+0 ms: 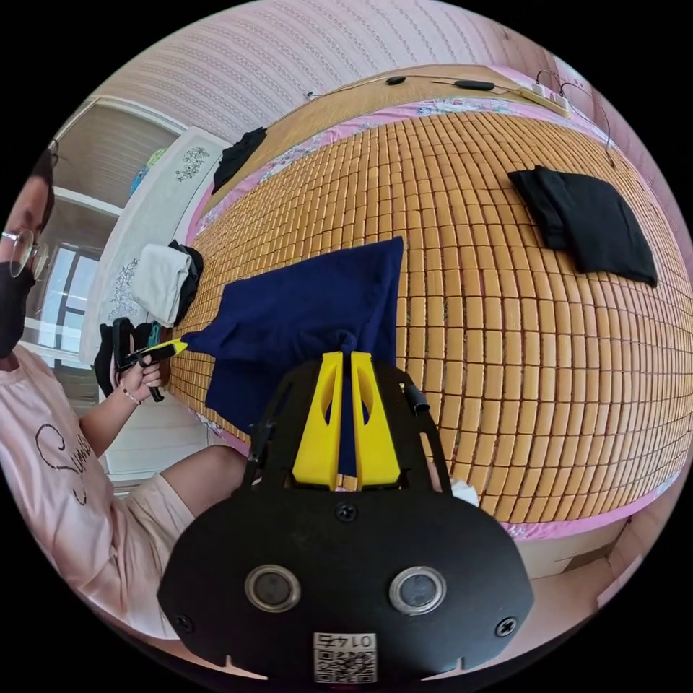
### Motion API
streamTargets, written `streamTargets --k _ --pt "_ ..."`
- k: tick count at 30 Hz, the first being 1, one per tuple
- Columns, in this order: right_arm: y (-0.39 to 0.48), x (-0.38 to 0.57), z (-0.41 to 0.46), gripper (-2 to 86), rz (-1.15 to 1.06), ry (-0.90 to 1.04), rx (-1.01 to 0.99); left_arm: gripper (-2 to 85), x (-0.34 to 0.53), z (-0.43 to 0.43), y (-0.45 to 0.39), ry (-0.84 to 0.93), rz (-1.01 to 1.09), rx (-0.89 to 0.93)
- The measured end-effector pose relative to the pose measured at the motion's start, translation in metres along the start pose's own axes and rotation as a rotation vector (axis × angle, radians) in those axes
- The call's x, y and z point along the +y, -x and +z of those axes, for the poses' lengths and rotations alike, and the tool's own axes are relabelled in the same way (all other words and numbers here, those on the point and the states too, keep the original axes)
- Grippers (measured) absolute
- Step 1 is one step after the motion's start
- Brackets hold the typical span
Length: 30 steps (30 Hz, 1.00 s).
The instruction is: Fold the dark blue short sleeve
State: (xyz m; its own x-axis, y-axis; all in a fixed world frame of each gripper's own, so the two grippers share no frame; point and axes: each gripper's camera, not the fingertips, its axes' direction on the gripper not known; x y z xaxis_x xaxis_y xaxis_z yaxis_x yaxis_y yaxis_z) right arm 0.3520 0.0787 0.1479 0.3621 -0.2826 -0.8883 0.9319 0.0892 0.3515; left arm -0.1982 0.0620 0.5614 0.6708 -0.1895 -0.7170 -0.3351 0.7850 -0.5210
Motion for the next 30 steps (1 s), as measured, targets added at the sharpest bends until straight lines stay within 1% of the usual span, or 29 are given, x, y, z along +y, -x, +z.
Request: streamTargets --k 3,5,9,11,14,16,19,21,26,30 --pt "0.006 0.016 0.002 0.1 -0.020 0.040 0.010 -1.0 0.020 -0.003 -0.003 0.017 -0.015 -0.009" --pt "0.003 0.032 0.026 0.2 0.000 0.084 0.023 -1.0 0.036 0.007 0.001 0.040 -0.057 -0.033" --pt "-0.005 0.052 0.073 0.5 0.025 0.158 0.125 -0.9 0.065 0.053 0.008 0.131 -0.071 -0.137" --pt "-0.001 0.060 0.085 0.6 -0.020 0.135 0.152 -0.9 0.073 0.068 0.007 0.156 -0.058 -0.181" --pt "0.000 0.069 0.094 0.9 -0.069 0.138 0.141 -1.0 0.089 0.077 -0.002 0.117 0.037 -0.226" --pt "0.000 0.075 0.098 1.1 -0.102 0.131 0.134 -0.9 0.100 0.084 -0.015 0.114 0.108 -0.296" --pt "-0.006 0.084 0.106 1.2 -0.097 0.116 0.091 -0.8 0.112 0.091 -0.024 0.108 0.138 -0.347" --pt "-0.006 0.090 0.111 1.2 -0.105 0.104 0.079 -0.7 0.119 0.094 -0.026 0.094 0.145 -0.351" --pt "0.006 0.114 0.127 1.3 -0.158 0.033 0.124 -0.4 0.141 0.100 -0.027 0.021 0.149 -0.328" --pt "0.011 0.132 0.134 1.4 -0.116 -0.004 0.130 0.7 0.162 0.094 -0.024 -0.066 0.056 -0.239"
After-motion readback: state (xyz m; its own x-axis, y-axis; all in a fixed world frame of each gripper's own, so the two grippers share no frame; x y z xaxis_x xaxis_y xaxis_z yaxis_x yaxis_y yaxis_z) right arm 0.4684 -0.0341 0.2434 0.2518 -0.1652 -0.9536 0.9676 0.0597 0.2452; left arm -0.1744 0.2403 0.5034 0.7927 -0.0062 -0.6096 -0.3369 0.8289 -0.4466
